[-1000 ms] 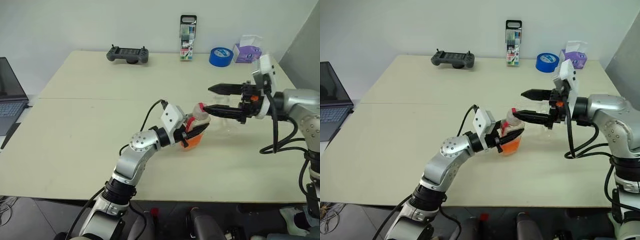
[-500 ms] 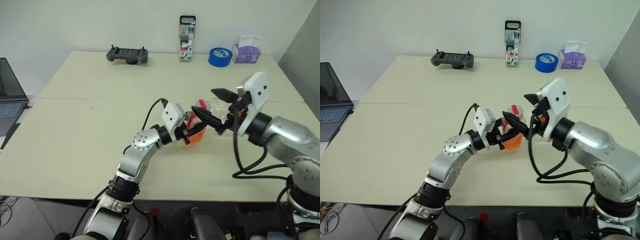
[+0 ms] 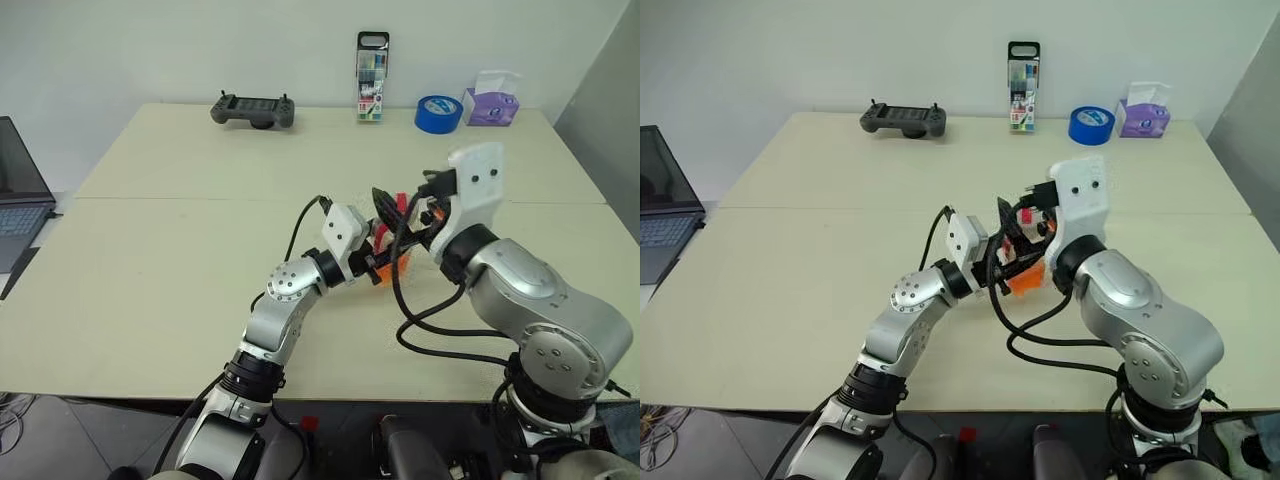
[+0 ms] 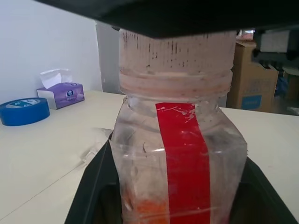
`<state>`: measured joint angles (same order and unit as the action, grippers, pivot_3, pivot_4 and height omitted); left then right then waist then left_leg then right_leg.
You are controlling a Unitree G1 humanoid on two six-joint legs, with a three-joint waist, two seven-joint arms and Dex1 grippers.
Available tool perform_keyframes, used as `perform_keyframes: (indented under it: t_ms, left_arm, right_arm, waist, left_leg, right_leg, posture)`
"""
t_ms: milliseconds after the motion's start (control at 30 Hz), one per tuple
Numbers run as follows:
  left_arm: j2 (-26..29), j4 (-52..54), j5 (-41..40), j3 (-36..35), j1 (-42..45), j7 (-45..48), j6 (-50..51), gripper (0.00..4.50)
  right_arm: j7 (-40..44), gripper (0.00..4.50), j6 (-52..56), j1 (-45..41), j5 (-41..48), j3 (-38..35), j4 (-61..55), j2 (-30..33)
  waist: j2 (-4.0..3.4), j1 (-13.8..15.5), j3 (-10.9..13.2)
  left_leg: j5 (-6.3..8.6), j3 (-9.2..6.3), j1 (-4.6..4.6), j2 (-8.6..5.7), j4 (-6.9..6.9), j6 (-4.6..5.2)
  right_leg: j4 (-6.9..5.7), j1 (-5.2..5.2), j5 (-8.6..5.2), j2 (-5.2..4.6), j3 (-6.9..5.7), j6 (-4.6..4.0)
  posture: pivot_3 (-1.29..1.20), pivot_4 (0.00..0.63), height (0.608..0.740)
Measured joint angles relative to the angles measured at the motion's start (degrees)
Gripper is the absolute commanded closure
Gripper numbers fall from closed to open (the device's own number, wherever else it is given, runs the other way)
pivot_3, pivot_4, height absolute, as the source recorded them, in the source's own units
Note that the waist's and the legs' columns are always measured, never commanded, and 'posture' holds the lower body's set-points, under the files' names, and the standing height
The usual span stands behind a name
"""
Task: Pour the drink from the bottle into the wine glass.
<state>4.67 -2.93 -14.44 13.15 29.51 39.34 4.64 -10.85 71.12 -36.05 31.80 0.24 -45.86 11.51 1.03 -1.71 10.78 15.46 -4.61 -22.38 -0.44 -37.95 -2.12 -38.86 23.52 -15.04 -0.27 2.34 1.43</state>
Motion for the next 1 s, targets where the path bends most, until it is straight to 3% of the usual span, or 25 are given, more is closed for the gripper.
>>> perform_keyframes:
  t_ms: [467, 1000]
  left_arm:
    - [0.0, 0.0, 0.7, 0.0, 0.0, -0.5, 0.3, 2.78]
    - [0.6, -2.1, 1.7, 0.4, 0.7, -0.2, 0.8, 2.78]
  right_arm:
    - [-1.7, 0.0, 1.9, 0.0, -8.6, 2.5, 2.4, -3.8]
    - [4.1, 0.0, 7.9, 7.0, -6.3, -4.2, -6.9, -5.4]
  waist:
    - [0.0, 0.0, 0.0]
    - [-0.01, -0.1, 0.0]
  left_leg:
    - [0.0, -0.01, 0.0, 0.0, 0.0, 0.0]
    - [0.0, -0.02, 0.02, 0.01, 0.01, 0.01]
  right_leg:
    - [0.0, 0.01, 0.0, 0.0, 0.01, 0.0]
    - [-0.01, 0.01, -0.12, 0.03, 0.0, 0.2]
  posture:
    - [0.0, 0.15, 0.74]
    - [0.0, 0.15, 0.74]
